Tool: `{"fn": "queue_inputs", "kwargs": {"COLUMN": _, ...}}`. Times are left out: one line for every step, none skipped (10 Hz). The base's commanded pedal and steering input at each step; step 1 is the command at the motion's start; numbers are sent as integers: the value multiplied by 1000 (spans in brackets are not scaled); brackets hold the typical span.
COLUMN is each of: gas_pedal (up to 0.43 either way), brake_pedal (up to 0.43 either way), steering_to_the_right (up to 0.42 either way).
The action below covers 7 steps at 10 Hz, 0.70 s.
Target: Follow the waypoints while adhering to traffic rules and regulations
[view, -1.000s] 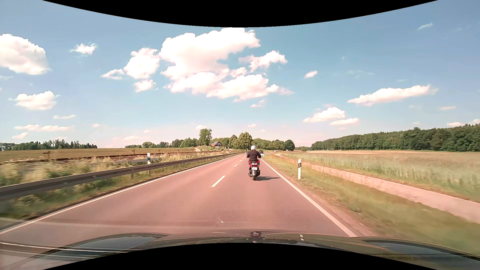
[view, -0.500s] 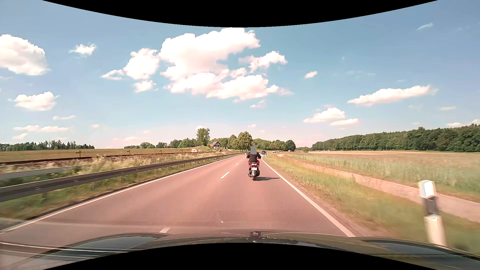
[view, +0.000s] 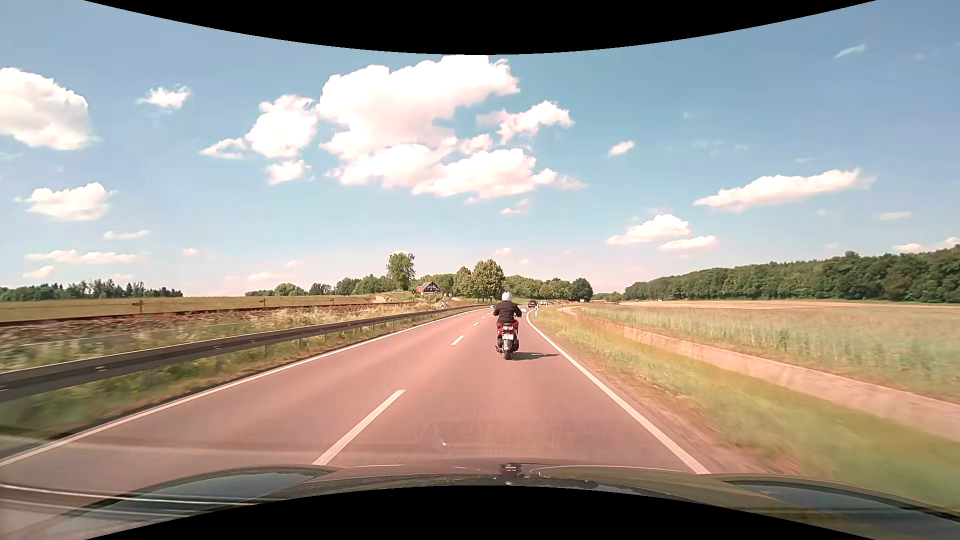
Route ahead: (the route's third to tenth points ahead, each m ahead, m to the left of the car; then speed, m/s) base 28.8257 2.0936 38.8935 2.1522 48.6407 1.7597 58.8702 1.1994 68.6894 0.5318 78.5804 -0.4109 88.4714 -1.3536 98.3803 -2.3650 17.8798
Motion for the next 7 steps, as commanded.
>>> {"fn": "queue_inputs", "kwargs": {"gas_pedal": 220, "brake_pedal": 12, "steering_to_the_right": 0}}
{"fn": "queue_inputs", "kwargs": {"gas_pedal": 220, "brake_pedal": 12, "steering_to_the_right": 0}}
{"fn": "queue_inputs", "kwargs": {"gas_pedal": 220, "brake_pedal": 6, "steering_to_the_right": 0}}
{"fn": "queue_inputs", "kwargs": {"gas_pedal": 220, "brake_pedal": 12, "steering_to_the_right": 0}}
{"fn": "queue_inputs", "kwargs": {"gas_pedal": 220, "brake_pedal": 12, "steering_to_the_right": 0}}
{"fn": "queue_inputs", "kwargs": {"gas_pedal": 220, "brake_pedal": 12, "steering_to_the_right": 2}}
{"fn": "queue_inputs", "kwargs": {"gas_pedal": 220, "brake_pedal": 12, "steering_to_the_right": 3}}
